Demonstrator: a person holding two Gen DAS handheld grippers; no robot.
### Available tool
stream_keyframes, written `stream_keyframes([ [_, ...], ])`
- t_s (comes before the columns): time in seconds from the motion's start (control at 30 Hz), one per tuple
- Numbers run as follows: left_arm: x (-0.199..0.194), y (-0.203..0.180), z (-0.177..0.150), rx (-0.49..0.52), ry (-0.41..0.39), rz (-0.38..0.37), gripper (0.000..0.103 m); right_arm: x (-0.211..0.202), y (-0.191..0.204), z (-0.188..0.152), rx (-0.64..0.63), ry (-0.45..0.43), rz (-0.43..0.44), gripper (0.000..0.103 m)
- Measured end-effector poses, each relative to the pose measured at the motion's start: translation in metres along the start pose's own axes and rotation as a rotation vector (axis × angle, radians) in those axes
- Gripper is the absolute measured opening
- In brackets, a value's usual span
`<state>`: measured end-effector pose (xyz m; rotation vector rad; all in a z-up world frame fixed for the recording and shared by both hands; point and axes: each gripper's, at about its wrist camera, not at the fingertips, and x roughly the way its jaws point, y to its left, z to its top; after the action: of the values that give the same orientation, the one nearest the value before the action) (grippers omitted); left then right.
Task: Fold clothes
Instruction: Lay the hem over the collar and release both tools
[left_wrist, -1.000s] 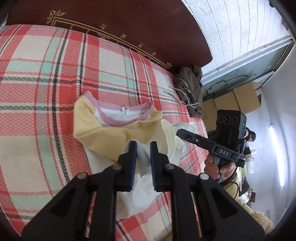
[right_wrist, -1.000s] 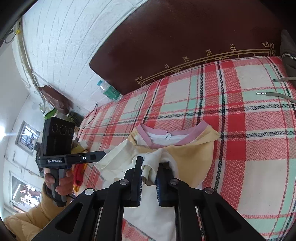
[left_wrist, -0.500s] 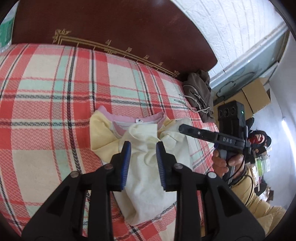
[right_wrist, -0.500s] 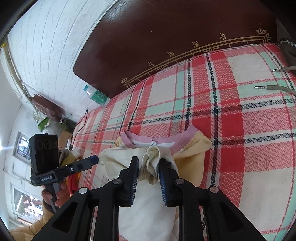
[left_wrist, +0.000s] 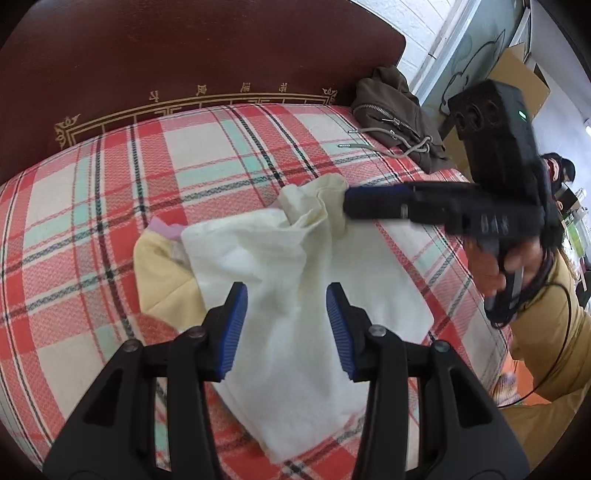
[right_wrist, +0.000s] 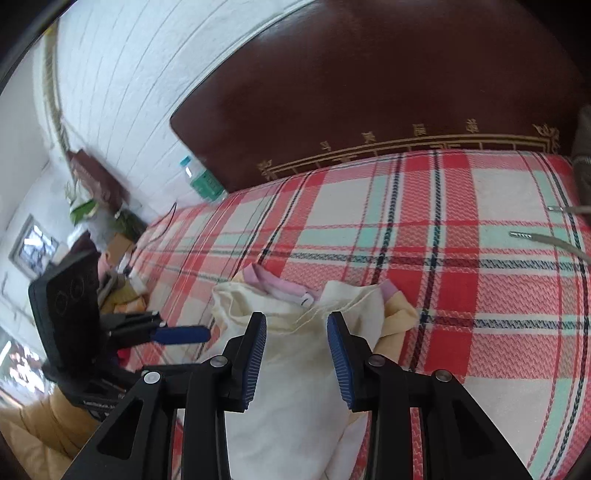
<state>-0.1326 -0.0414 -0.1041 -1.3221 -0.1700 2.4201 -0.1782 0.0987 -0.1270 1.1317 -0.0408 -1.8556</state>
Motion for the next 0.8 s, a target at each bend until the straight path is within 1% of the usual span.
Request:
stream_keyframes([
  [0.07, 0.011, 0.007, 0.008, -0.019, 0.008, 0.025, 0.047, 0.013, 0.009, -0.002, -0.072, 0.027, -0.018, 0.031],
  [0.1, 0.017, 0.013, 0.012, -0.038, 0.012, 0.044, 0.047, 0.021, 0.009, -0.002, -0.079, 0.04, -0.04, 0.031],
  [0.2, 0.032, 0.035, 0.019, -0.109, 0.035, 0.096, 0.047, 0.047, -0.005, 0.002, -0.039, 0.067, -0.085, 0.031],
  [0.27, 0.035, 0.046, 0.014, -0.147, 0.04, 0.095, 0.047, 0.06, -0.014, 0.004, -0.021, 0.081, -0.104, 0.031],
  [0.33, 0.037, 0.056, 0.009, -0.185, 0.044, 0.092, 0.047, 0.061, -0.015, 0.004, -0.021, 0.079, -0.109, 0.032],
  [0.4, 0.021, 0.059, 0.0, -0.212, 0.001, 0.052, 0.047, 0.051, -0.013, 0.003, -0.02, 0.055, -0.091, 0.037],
  [0.43, 0.012, 0.061, -0.006, -0.227, -0.023, 0.028, 0.05, 0.042, -0.013, 0.001, -0.016, 0.035, -0.077, 0.04],
  [0.5, -0.009, 0.063, -0.021, -0.255, -0.074, 0.007, 0.07, 0.02, -0.017, -0.005, -0.003, -0.001, -0.055, 0.045],
  [0.53, -0.019, 0.064, -0.028, -0.269, -0.099, -0.003, 0.073, 0.01, -0.02, -0.009, 0.008, -0.014, -0.047, 0.05],
  [0.57, -0.028, 0.066, -0.039, -0.285, -0.111, -0.032, 0.078, 0.001, -0.023, -0.014, 0.021, -0.024, -0.045, 0.055],
  [0.6, -0.033, 0.067, -0.046, -0.306, -0.108, -0.059, 0.079, -0.009, -0.028, -0.02, 0.035, -0.031, -0.047, 0.067],
  [0.63, -0.035, 0.067, -0.054, -0.326, -0.093, -0.089, 0.079, -0.017, -0.032, -0.026, 0.056, -0.037, -0.042, 0.073],
  [0.7, -0.032, 0.065, -0.069, -0.351, -0.051, -0.142, 0.079, -0.024, -0.042, -0.039, 0.108, -0.026, -0.016, 0.076],
  [0.8, -0.021, 0.054, -0.082, -0.36, 0.003, -0.187, 0.079, -0.022, -0.046, -0.056, 0.142, 0.006, 0.001, 0.077],
])
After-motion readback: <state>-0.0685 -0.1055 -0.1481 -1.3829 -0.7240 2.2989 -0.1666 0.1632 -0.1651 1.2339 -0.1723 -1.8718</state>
